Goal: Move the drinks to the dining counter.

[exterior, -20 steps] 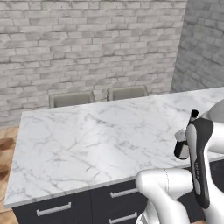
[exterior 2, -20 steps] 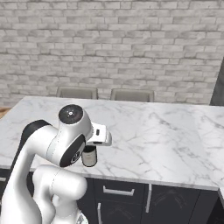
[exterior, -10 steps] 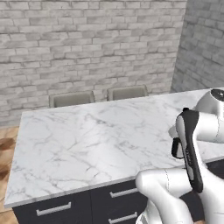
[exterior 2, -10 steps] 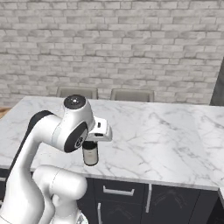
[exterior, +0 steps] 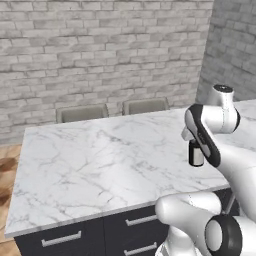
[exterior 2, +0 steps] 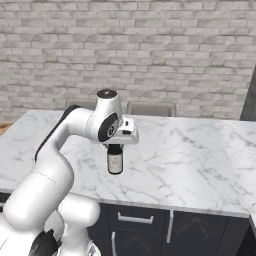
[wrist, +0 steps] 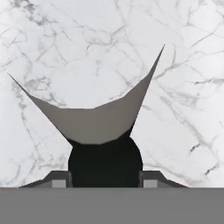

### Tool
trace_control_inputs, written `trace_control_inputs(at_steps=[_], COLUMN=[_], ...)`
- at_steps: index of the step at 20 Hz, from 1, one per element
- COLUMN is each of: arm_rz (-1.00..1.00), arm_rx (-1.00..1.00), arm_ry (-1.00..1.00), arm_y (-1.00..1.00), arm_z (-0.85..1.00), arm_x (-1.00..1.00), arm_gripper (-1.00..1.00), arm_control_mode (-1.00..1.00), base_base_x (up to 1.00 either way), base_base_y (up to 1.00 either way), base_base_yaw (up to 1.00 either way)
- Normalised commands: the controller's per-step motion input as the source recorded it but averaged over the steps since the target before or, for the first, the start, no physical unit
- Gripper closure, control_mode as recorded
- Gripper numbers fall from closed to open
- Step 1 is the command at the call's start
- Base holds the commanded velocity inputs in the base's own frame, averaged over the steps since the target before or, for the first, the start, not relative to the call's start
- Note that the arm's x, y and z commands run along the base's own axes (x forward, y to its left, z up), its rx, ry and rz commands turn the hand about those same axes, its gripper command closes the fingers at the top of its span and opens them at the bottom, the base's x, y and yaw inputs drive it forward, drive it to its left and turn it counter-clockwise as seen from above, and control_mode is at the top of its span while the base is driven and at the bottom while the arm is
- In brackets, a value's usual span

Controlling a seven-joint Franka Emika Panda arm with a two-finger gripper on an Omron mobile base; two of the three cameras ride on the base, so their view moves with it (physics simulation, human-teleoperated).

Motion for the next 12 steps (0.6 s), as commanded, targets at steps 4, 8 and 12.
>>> trace_control_inputs(at_steps=[4, 8, 12], arm_rz=[0.00, 0.00, 0.00], arm_rx=[0.03, 0.06, 0.02], arm_ry=[-0.13, -0.21, -0.12], arm_y=[-0.33, -0.29, -0.09], arm_z=[-0.32, -0.26, -0.09], arm_x=[1.00, 0.73, 0.26], arm_gripper=[1.00, 1.00, 1.00], arm_control_mode=[-1.00, -1.00, -1.00], base_base_x=[0.00, 0.00, 0.00], base_base_y=[0.00, 0.00, 0.00], base_base_yaw=[0.00, 0.00, 0.00])
